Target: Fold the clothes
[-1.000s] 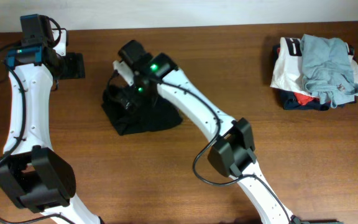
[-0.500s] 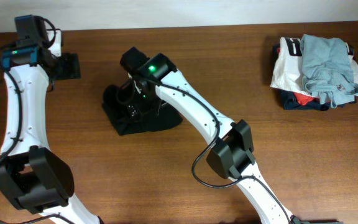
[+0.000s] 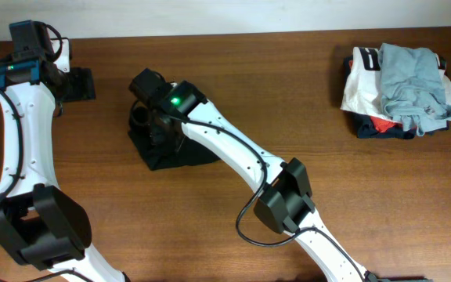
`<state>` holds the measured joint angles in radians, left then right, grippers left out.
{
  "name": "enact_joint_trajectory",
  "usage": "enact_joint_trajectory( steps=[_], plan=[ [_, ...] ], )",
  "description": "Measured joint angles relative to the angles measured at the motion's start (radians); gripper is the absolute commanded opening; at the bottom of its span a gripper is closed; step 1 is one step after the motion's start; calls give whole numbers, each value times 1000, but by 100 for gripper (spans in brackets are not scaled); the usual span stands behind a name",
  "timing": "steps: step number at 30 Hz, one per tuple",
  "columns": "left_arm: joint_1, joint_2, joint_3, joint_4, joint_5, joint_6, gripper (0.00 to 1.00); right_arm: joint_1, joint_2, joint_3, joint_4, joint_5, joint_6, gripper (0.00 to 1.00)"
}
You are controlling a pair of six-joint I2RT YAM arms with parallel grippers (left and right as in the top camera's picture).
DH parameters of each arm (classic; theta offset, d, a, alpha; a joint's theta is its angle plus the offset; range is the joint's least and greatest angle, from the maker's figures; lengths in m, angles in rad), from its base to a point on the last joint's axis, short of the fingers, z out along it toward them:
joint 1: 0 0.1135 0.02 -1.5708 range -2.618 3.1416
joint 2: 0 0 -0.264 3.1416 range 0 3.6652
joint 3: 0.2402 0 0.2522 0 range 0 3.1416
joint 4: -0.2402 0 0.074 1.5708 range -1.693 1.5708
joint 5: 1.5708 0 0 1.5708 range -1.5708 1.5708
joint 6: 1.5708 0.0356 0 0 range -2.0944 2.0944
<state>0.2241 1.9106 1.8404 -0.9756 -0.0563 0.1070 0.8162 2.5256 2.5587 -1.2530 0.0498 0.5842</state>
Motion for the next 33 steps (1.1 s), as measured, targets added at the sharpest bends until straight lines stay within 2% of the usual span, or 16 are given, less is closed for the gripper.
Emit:
enact_joint_trajectory(
  steps=[10,12,14,17,23,33],
  plan=[
    [0,0,0,0,0,0,83,3,0,-97,-4,-26,55,60],
    [0,0,0,0,0,0,82,3,0,-106,2,-31,58,55],
    [0,0,0,0,3,0,83,3,0,-108,11,-32,58,43],
    [0,0,0,0,15,0,83,3,0,-108,34,-39,61,5],
    [0,0,0,0,23,0,83,3,0,-108,50,-47,60,4],
    [0,0,0,1,23,0,83,31,0,-108,43,-97,-66,4]
  ],
)
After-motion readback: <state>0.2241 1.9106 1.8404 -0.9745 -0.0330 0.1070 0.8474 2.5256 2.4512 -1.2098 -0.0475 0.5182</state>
